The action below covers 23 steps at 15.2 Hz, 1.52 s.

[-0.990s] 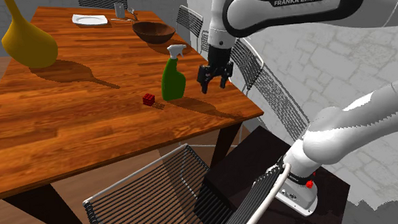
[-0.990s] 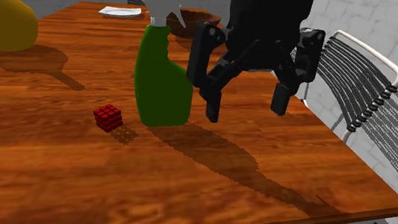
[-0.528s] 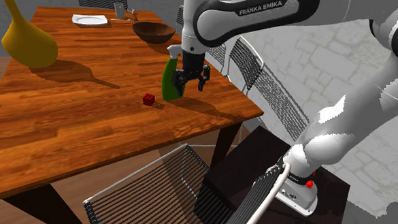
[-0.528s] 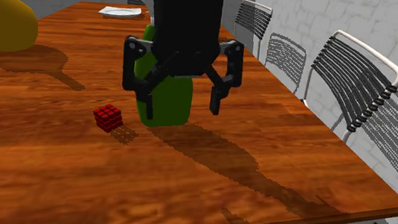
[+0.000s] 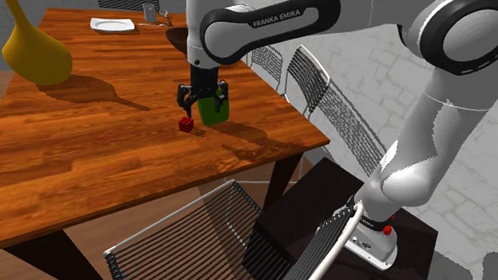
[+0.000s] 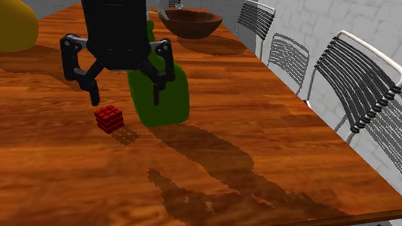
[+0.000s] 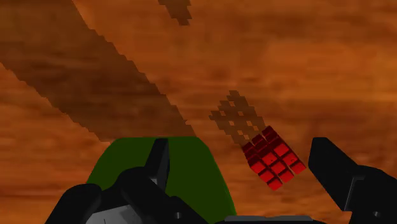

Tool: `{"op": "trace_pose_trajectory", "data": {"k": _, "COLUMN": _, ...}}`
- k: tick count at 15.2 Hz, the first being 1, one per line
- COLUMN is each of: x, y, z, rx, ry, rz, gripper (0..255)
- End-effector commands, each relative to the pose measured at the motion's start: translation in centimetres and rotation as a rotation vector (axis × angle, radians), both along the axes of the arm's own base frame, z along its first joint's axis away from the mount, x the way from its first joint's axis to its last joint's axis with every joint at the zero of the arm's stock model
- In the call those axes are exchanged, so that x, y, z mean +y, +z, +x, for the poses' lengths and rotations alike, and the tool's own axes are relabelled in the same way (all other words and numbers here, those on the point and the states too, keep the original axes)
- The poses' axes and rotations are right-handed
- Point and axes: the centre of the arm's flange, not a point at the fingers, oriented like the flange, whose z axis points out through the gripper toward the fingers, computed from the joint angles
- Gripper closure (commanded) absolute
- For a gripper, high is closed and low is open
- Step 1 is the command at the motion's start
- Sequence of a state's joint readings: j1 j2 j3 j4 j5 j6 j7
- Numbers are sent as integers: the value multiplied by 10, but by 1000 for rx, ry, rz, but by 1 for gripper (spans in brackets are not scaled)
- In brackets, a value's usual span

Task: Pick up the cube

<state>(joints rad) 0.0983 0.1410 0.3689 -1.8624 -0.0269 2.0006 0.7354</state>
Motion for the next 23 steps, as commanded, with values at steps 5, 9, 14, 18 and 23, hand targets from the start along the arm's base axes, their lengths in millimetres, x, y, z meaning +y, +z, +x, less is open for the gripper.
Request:
{"op": "trace_pose_trajectory", "data": {"k": 5, "x": 37, "y": -29, "z": 45, "rx": -8, "ry": -39, "rz": -17, "gripper": 0}}
{"op": "trace_pose_trajectory", "data": {"k": 9, "x": 37, "y": -50, "z": 45, "rx": -8, "ry": -39, "rz": -17, "gripper": 0}}
{"op": "trace_pose_trajectory", "data": {"k": 14, "x": 37, "y": -64, "z": 44, "rx": -8, "ry": -39, "rz": -17, "gripper": 255}}
{"op": "trace_pose_trajectory", "data": {"k": 18, "x": 37, "y": -64, "z": 44, "rx": -8, "ry": -39, "rz": -17, "gripper": 255}}
{"op": "trace_pose_trajectory", "data": {"k": 23, "x": 37, "y": -64, "z": 45, "rx": -8, "ry": -39, "rz": -17, "gripper": 255}}
